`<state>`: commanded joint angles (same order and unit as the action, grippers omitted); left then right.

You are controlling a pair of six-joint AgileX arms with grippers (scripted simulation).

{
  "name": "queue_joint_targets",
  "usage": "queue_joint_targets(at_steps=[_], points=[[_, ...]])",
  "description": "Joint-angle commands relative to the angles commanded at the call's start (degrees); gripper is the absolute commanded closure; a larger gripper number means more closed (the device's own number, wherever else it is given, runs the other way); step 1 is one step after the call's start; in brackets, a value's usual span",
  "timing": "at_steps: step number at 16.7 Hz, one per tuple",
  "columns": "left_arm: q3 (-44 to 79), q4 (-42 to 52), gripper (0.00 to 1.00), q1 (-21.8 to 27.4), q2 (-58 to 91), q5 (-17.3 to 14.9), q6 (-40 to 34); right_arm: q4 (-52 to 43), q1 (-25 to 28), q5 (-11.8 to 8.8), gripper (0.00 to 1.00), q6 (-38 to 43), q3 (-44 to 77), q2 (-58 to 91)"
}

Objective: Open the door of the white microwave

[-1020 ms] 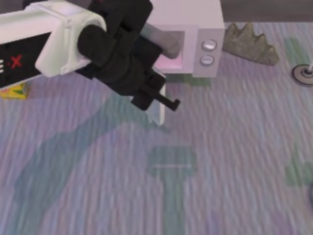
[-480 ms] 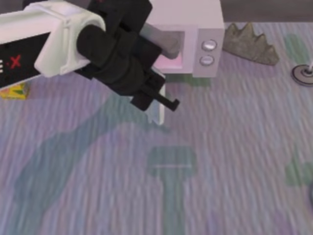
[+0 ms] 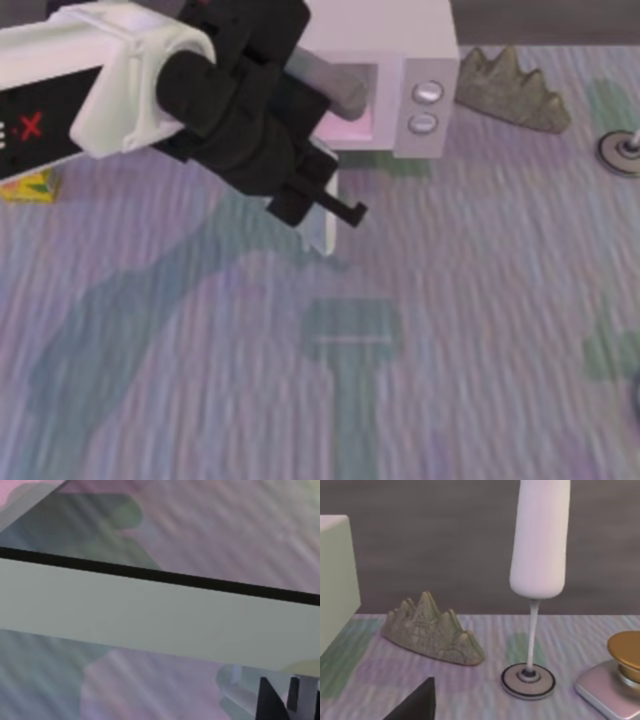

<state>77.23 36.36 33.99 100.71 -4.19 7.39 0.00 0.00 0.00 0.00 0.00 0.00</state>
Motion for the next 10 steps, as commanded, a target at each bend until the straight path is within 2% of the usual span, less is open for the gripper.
queue_joint_targets(at_steps=[5, 10], points=[[-0.11, 0.06, 1.0, 0.22, -0.02, -0.47, -0.03, 0.0, 0.0, 0.0, 0.0, 0.0, 0.0, 0.0], [-2.03, 0.15, 1.0, -2.11, -2.3, -3.41, 5.73, 0.0, 0.0, 0.0, 0.0, 0.0, 0.0, 0.0]])
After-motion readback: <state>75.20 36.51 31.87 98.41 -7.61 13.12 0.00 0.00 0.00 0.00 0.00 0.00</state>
